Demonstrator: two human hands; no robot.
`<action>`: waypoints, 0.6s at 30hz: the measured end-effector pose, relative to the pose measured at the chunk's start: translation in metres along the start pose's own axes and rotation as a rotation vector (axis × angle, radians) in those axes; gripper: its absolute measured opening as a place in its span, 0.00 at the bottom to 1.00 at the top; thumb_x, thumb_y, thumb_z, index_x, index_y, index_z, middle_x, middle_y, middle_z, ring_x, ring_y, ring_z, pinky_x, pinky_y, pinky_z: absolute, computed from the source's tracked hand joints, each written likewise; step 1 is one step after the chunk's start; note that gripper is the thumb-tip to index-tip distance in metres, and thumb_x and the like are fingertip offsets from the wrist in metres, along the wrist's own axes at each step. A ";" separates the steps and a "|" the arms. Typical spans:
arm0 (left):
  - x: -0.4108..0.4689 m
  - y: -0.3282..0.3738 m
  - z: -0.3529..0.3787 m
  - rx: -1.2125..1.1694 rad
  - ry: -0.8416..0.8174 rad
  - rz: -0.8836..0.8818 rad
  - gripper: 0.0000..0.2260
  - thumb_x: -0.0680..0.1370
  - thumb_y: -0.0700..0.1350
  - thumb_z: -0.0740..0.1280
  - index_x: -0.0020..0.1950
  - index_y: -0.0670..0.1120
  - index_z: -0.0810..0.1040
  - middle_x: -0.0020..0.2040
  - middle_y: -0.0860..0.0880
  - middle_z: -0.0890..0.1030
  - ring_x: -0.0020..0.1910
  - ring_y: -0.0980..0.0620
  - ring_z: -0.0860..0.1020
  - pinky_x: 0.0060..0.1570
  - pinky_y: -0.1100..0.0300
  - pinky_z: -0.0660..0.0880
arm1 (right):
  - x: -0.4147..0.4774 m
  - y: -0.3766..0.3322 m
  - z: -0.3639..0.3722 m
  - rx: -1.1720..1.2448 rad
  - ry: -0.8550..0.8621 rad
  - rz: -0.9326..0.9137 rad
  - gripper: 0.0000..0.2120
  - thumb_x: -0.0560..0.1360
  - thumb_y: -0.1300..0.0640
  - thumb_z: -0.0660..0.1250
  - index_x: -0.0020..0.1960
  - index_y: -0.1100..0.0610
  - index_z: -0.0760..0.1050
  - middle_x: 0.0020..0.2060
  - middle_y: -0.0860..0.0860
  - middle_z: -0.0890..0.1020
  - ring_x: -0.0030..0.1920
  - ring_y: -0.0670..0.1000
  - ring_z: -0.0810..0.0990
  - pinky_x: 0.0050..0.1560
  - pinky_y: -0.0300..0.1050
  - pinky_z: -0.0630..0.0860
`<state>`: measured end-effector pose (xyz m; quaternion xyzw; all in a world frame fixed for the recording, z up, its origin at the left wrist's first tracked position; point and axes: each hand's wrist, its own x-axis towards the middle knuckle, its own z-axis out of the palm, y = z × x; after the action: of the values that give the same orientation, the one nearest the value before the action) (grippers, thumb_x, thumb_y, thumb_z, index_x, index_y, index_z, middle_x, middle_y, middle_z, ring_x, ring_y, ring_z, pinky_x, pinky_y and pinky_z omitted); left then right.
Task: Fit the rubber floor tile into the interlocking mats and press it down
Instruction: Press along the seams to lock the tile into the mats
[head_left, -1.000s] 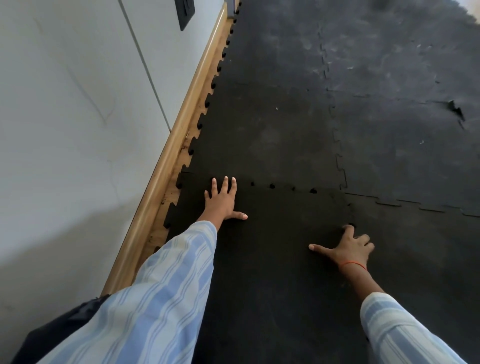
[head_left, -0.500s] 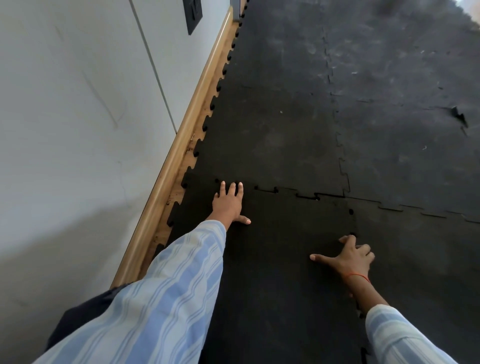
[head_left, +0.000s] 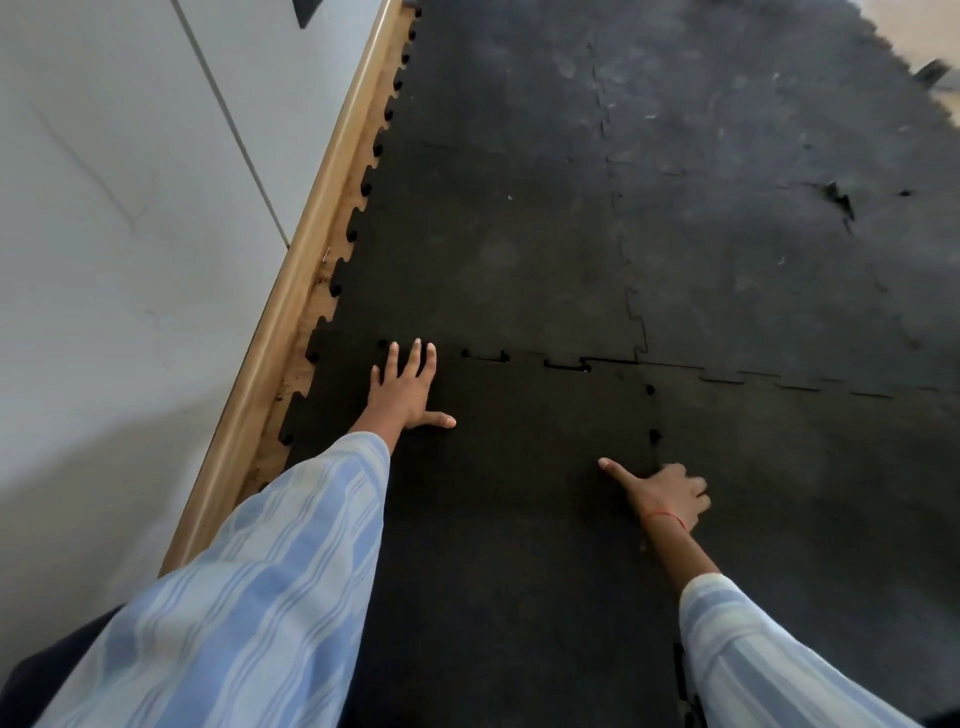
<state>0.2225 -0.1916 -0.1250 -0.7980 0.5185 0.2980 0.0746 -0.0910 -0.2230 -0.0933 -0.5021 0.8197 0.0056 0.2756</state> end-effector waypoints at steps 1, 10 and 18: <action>0.001 0.002 0.002 -0.009 0.002 -0.007 0.50 0.72 0.64 0.68 0.78 0.50 0.34 0.78 0.48 0.33 0.75 0.40 0.33 0.72 0.37 0.43 | 0.006 0.000 -0.004 0.044 -0.030 0.028 0.48 0.62 0.34 0.74 0.69 0.64 0.65 0.68 0.64 0.66 0.68 0.66 0.64 0.66 0.59 0.67; 0.011 0.012 -0.002 -0.079 -0.055 -0.085 0.46 0.76 0.66 0.60 0.77 0.50 0.32 0.76 0.47 0.29 0.74 0.38 0.30 0.71 0.36 0.39 | 0.034 -0.004 -0.017 0.422 -0.114 0.132 0.36 0.57 0.42 0.81 0.53 0.62 0.72 0.52 0.57 0.77 0.40 0.56 0.76 0.34 0.56 0.80; 0.010 0.022 -0.004 -0.033 -0.073 -0.113 0.43 0.77 0.65 0.59 0.78 0.50 0.33 0.76 0.47 0.28 0.75 0.38 0.32 0.72 0.37 0.42 | 0.036 -0.029 -0.018 -0.046 0.191 -0.273 0.26 0.67 0.51 0.76 0.61 0.55 0.72 0.64 0.60 0.68 0.65 0.62 0.66 0.60 0.61 0.72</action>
<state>0.2075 -0.2111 -0.1226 -0.8156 0.4648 0.3308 0.0970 -0.0872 -0.2719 -0.0862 -0.6132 0.7660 -0.0608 0.1831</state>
